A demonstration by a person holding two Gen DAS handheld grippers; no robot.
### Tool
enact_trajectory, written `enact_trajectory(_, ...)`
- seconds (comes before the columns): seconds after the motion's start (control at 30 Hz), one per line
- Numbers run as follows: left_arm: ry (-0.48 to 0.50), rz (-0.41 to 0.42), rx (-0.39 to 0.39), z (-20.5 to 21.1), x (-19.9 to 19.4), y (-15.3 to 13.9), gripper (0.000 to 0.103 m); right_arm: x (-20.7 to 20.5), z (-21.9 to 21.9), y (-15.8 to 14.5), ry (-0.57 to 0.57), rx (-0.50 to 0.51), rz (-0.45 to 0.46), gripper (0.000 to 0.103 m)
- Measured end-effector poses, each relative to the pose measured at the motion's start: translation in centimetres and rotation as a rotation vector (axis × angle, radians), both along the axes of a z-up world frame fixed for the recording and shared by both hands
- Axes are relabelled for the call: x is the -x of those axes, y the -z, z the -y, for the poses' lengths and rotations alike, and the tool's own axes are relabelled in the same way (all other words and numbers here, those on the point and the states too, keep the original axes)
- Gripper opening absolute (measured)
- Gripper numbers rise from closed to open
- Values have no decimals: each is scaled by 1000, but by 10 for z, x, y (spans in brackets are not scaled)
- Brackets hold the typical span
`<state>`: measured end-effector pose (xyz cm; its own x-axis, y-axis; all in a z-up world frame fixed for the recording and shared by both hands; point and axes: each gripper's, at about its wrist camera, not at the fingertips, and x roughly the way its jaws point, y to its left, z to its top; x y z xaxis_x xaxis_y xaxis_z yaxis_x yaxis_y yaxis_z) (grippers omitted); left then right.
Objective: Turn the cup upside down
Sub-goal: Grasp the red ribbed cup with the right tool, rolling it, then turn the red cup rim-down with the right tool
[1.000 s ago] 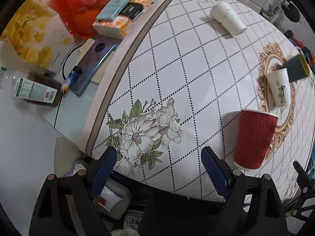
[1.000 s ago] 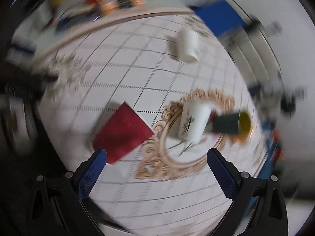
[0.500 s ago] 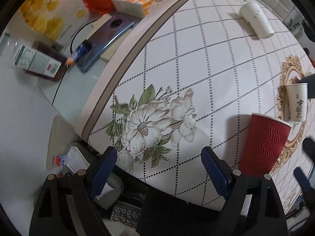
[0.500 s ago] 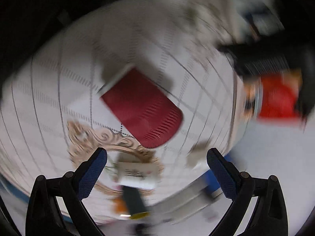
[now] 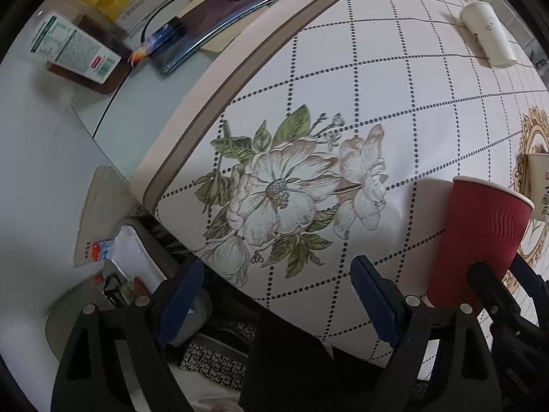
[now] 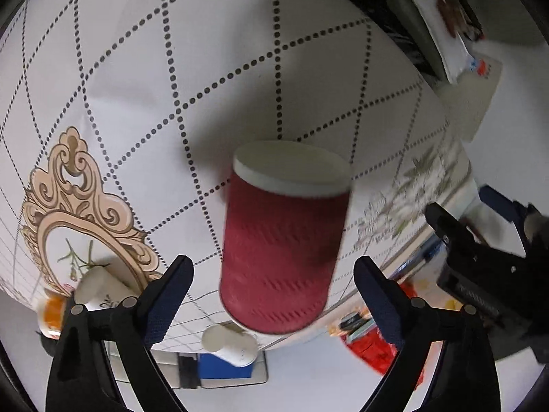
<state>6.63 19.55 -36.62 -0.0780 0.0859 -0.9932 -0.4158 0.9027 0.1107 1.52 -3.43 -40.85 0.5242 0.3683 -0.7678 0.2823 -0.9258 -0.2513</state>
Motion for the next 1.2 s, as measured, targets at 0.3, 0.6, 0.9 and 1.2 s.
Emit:
enact_trajectory(0.3,-10,8,-6,-6,3,0,88,-3,-11,13,-23,-9,4,78)
enact_trajectory(0.6,1,15,-6,-1,1,-5,88,0,-24,16,31,-25,-23,76)
enact_trajectory(0.9,20,29,-21,2,-4,-16,88,-1,-63,3,420,-72,-103,75)
enact_trajectory(1.2,104,57,-45,19,-22,-34,87,-30,-79,-19,1047,-64,-194,75)
